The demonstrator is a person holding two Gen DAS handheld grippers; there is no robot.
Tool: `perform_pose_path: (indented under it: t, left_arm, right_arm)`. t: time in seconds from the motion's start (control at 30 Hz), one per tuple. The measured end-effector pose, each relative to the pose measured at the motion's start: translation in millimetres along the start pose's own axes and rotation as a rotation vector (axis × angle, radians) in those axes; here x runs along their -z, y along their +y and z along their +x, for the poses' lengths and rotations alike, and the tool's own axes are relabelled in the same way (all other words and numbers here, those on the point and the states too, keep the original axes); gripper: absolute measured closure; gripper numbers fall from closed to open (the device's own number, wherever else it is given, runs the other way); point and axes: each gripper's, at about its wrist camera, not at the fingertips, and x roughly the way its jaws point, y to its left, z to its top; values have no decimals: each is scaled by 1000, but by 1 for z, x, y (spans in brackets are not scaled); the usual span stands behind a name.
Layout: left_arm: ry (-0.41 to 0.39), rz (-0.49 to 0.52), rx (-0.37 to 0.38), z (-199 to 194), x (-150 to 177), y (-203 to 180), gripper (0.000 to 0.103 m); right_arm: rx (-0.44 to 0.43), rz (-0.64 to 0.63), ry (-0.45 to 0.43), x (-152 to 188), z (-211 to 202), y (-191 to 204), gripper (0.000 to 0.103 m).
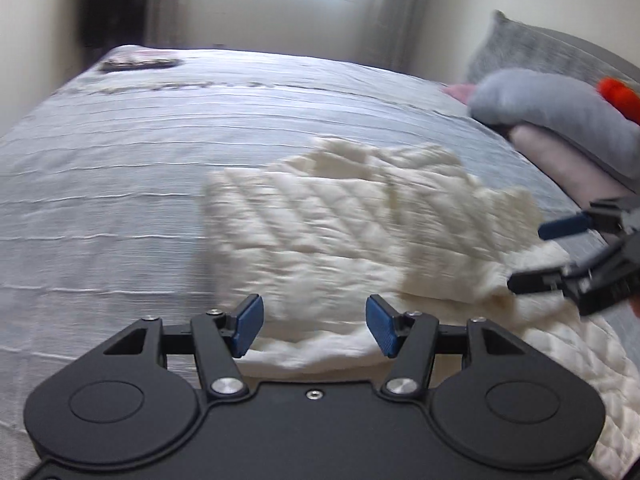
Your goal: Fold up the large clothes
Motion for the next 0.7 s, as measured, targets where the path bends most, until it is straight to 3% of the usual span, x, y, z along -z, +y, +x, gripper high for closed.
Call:
perform_pose_path:
  t: [0.13,0.2,0.33,0.47,0.63,0.7]
  left_arm:
    - [5,-39,2,8,2,17,51]
    - [24,-47,26,16,6,20,58]
    - [63,-42,39,29,16,17,59]
    - [63,-34,43,31,22,14,59]
    - [59,-26,48,25,22,14,58]
    - [58,-21,51,23,22,13,57]
  right_arm:
    - [-12,-54,15,-16,30,33,6]
    - [21,-84,35,-18,50,44,6]
    - [123,-144,44,-10,77,44,11]
    - [160,-94,28,-2,60,7,17]
    - [228,43,20,26,12,-68,17]
    - [212,131,19,40,-4,-100,15]
